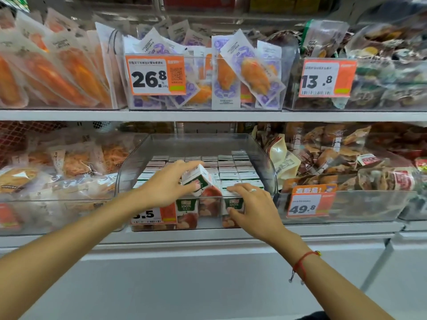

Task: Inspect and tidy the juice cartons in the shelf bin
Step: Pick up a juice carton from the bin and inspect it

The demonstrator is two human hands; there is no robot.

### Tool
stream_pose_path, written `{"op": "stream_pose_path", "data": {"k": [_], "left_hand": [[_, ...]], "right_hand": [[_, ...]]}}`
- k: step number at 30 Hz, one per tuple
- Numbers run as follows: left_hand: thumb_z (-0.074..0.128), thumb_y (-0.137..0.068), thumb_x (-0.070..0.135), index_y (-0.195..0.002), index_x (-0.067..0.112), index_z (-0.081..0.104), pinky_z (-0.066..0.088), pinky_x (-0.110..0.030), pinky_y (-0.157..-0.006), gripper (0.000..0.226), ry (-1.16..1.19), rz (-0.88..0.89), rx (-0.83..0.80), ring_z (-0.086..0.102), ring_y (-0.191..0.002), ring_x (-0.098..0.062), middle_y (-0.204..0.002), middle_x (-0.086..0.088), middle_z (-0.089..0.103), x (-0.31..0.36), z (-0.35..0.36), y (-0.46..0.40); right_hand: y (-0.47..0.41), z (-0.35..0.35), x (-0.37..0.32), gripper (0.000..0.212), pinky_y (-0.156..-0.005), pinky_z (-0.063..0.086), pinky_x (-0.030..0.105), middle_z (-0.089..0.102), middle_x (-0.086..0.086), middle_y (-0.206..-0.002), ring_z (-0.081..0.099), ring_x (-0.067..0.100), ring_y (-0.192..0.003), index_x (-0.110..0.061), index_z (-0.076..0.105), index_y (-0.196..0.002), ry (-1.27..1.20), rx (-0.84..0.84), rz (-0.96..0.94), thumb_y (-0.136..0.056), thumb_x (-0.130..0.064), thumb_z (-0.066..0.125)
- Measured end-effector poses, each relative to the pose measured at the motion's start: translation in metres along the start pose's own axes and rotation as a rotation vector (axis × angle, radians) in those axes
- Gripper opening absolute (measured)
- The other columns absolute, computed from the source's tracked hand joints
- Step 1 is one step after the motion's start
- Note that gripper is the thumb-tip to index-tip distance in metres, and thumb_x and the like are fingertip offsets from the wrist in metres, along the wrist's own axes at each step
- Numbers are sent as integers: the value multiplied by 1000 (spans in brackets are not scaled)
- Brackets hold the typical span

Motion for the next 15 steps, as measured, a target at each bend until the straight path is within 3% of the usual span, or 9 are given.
{"op": "stream_pose_path", "data": {"k": [5,12,15], "left_hand": [[50,-101,34,-155,31,18,38,-42,-104,63,-170,13,-159,48,-115,-24,-116,-3,46,11,-16,-13],[48,-101,36,-154,34,16,35,-32,-90,62,-396,139,-342,47,-107,-23,-111,-3,45,26,-15,-32],[49,-100,38,-154,26,24,34,-31,-102,60,-361,108,-381,44,-130,-23,-138,-5,47,22,3,-36]], "right_hand": [[0,-1,0,50,-104,25,28,49,-8,-140,42,16,-129,-27,48,-139,-9,-18,16,-91,-33,61],[-1,-1,0,52,-106,25,29,48,-7,-141,41,16,-129,-27,47,-140,-16,-19,22,-91,-33,61],[-1,-1,0,52,-106,25,29,49,-7,-140,42,16,-128,-27,47,-140,-20,-17,25,-90,-33,61]]}}
Point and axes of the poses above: each hand's wrist, its own y-axis away from the middle knuckle, its own z-axis out of the palm, x = y × z, the point moved 1 cm from there along -y, towards the middle knuckle
